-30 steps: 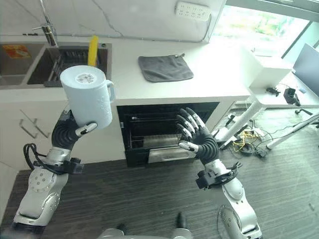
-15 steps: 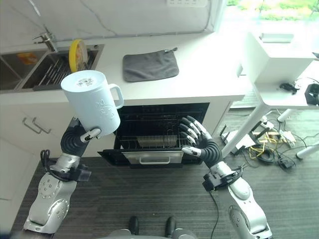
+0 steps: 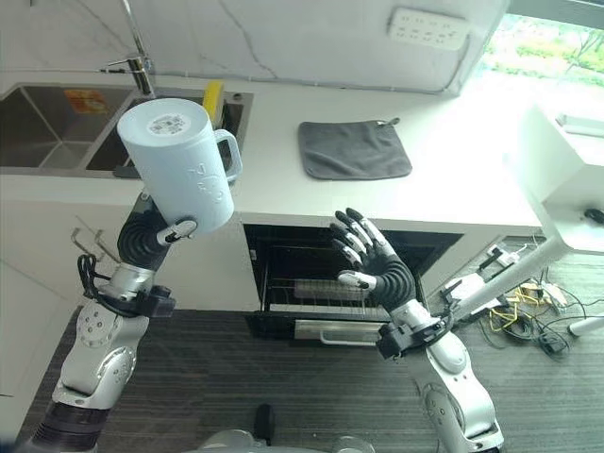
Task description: Place the dishes in the dishwasher.
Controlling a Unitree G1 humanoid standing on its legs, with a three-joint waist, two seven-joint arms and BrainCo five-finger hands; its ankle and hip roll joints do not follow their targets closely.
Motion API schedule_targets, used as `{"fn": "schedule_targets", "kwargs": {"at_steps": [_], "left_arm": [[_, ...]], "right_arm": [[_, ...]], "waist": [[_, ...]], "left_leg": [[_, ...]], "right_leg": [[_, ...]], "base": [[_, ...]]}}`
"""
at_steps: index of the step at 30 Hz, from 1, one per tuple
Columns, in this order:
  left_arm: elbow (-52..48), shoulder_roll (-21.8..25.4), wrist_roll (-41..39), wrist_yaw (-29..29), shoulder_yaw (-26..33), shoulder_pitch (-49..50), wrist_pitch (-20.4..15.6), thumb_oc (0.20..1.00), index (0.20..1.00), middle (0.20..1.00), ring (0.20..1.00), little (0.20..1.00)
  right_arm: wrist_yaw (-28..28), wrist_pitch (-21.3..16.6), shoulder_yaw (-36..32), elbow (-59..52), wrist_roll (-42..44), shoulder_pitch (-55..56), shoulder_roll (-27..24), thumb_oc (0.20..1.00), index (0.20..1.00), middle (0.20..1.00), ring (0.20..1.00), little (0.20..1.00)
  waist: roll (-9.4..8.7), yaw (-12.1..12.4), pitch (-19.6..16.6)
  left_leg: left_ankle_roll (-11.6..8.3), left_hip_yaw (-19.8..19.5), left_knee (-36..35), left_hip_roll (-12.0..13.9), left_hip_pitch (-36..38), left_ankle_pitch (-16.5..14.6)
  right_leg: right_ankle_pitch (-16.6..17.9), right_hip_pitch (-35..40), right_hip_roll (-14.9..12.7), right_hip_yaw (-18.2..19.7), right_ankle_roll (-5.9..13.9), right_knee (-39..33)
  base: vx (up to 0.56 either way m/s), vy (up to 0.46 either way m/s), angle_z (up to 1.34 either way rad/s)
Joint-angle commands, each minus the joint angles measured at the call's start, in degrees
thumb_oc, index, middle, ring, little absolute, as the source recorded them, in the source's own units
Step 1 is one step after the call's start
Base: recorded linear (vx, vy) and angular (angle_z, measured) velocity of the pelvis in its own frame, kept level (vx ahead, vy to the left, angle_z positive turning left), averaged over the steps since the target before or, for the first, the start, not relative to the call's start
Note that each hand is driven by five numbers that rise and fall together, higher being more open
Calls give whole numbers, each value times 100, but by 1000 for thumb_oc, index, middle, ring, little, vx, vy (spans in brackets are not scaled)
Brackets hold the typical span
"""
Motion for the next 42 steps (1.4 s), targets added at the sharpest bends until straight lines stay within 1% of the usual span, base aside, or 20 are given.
{"fn": "schedule_targets", "kwargs": {"at_steps": [1, 3, 4, 5, 6, 7, 9, 13, 15, 18, 20, 22, 23, 27, 29, 31, 33, 35, 39, 42], "left_arm": [[-366, 68, 458, 260, 108, -50, -173, 200, 200, 200, 200, 200], [-297, 110, 625, 495, 55, -110, -201, 200, 200, 200, 200, 200], [-270, 93, 707, 572, 18, -124, -216, 200, 200, 200, 200, 200], [-291, 69, 811, 586, -44, -118, -232, 200, 200, 200, 200, 200], [-302, 64, 829, 589, -56, -113, -231, 200, 200, 200, 200, 200], [-388, 59, 981, 623, -143, -108, -210, 200, 200, 200, 200, 200], [-450, 104, 1025, 674, -191, -88, -191, 200, 200, 200, 200, 200], [-512, 166, 878, 646, -166, -47, -67, 200, 200, 200, 200, 200], [-560, 162, 665, 630, -146, 52, 27, 200, 200, 200, 200, 200], [-542, 131, 694, 738, -166, 178, 81, 200, 200, 200, 200, 200], [-532, 144, 799, 877, -181, 244, 83, 200, 200, 200, 200, 200], [-469, 152, 680, 874, -132, 423, 86, 200, 200, 200, 200, 200], [-438, 151, 583, 809, -117, 481, 69, 200, 200, 200, 200, 200], [-210, 115, 634, 533, -167, 535, 22, 200, 200, 200, 200, 200], [113, 152, 1023, 806, -321, 295, 36, 200, 200, 200, 200, 200], [350, 217, 1180, 935, -319, 46, 186, 200, 200, 200, 200, 200], [503, 196, 1605, 1207, -352, -84, 163, 200, 200, 200, 200, 200], [581, 195, 1951, 1551, -379, -189, 167, 200, 200, 200, 200, 200], [926, 24, 2475, 2496, -607, -592, 169, 200, 200, 200, 200, 200], [1077, -94, 2769, 2987, -833, -813, 225, 200, 200, 200, 200, 200]], "right_arm": [[95, -156, -44, -105, 278, -203, -15, 1000, 1000, 1000, 1000, 1000], [156, -140, -71, -64, 330, -210, -23, 1000, 1000, 1000, 1000, 1000], [83, -74, -73, -74, 442, -261, -26, 1000, 1000, 1000, 1000, 1000], [-21, -59, -49, -117, 447, -257, -2, 1000, 1000, 1000, 1000, 1000], [-44, -53, -40, -133, 445, -250, 1, 1000, 1000, 1000, 1000, 1000], [-190, -34, 42, -213, 417, -217, 32, 1000, 1000, 1000, 1000, 1000], [-338, -54, 131, -229, 442, -260, 44, 1000, 1000, 1000, 1000, 1000], [-569, -75, 222, -223, 332, -259, 58, 1000, 1000, 1000, 1000, 1000], [-645, -69, 180, -296, 259, -236, -3, 1000, 1000, 1000, 1000, 1000], [-619, -2, 74, -305, 323, -253, -63, 1000, 1000, 1000, 1000, 1000], [-685, 58, 17, -339, 359, -225, -133, 1000, 1000, 1000, 1000, 1000], [-574, 84, -107, -304, 272, -138, -264, 1000, 1000, 1000, 1000, 1000], [-538, 79, -146, -313, 278, -98, -306, 1000, 1000, 1000, 1000, 1000], [-293, -159, -157, -185, 97, -140, -457, 1000, 1000, 1000, 1000, 1000], [-370, -268, -71, -44, -23, -430, -593, 1000, 1000, 1000, 1000, 1000], [-515, -186, -201, -21, 117, -612, -617, 1000, 1000, 1000, 1000, 1000], [-677, -206, -198, 28, -18, -718, -515, 1000, 1000, 1000, 1000, 1000], [-860, -218, -117, 55, -199, -841, -406, 1000, 1000, 1000, 1000, 1000], [-1521, -333, 168, 193, -582, -1263, -160, 1000, 1000, 1000, 1000, 1000], [-1844, -414, 321, 267, -607, -1518, -98, 1000, 1000, 1000, 1000, 1000]], "waist": [[-49, 57, -318], [-69, 7, -307], [-94, -76, -281], [-118, -149, -281], [-121, -155, -285], [-134, -179, -310], [-137, -153, -313], [-141, -149, -365], [-120, -186, -401], [-73, -258, -349], [-70, -273, -304], [-74, -307, -264], [-61, -315, -267], [73, -368, -278], [151, -380, -350], [181, -384, -460], [187, -380, -499], [177, -352, -516], [123, -276, -558], [73, -227, -586]], "left_leg": [[-474, -235, -133, 322, -126, 335], [-493, -172, -133, 333, -113, 281], [-503, -174, -133, 355, -51, 182], [-495, -194, -133, 375, 3, 90], [-493, -199, -133, 377, 9, 79], [-501, -232, -133, 406, 43, 15], [-536, -193, -133, 483, 75, -27], [-662, -94, -133, 732, 87, -29], [-785, 3, -133, 926, 104, 21], [-1022, 161, -133, 1273, 92, 277], [-1095, 223, -31, 1358, 94, 376], [-1060, 239, 435, 1216, -13, 216], [-1034, 227, 407, 1169, -21, 215], [-1024, 301, -85, 1124, 45, 484], [-990, 127, -133, 1032, 101, 346], [-1001, 128, -133, 1011, 137, 259], [-989, 144, -133, 975, 199, 208], [-955, 119, -133, 925, 244, 141], [-885, 162, -133, 861, 333, 27], [-843, 175, -133, 829, 364, -39]], "right_leg": [[471, 392, 171, -26, 127, -961], [561, 361, 223, -50, 137, -1513], [860, 208, 211, 163, 175, -1936], [1016, 147, 198, 401, 228, -2151], [1040, 149, 197, 431, 235, -2192], [1184, 157, 141, 514, 280, -2405], [1225, 141, 88, 442, 312, -2448], [956, 152, 235, 370, 344, -2477], [845, 167, 370, 353, 255, -2477], [765, 181, 613, 337, 34, -2477], [761, 223, 695, 299, -33, -2477], [777, 290, 694, 198, -108, -2477], [779, 300, 690, 165, -103, -2477], [744, 349, 694, 49, -72, -2477], [698, 396, 670, 50, -57, -2477], [691, 441, 576, -59, -2, -2477], [712, 482, 512, -109, 37, -2477], [716, 504, 472, -107, 58, -2477], [729, 571, 385, -144, 117, -2477], [729, 589, 346, -141, 141, -2477]], "base": [[100, 37, -14], [128, -76, -25], [202, -254, -16], [185, -246, -5], [209, -345, 31], [147, -275, 44], [161, -403, 39], [142, -418, 0], [153, -444, -1], [92, -392, -10], [50, -302, -16], [46, -193, -14], [33, -68, -3], [12, 39, 17], [7, 123, 29], [5, 133, -2], [27, 110, 4], [5, 87, 3], [-11, 69, 1], [-13, 42, 2]]}}
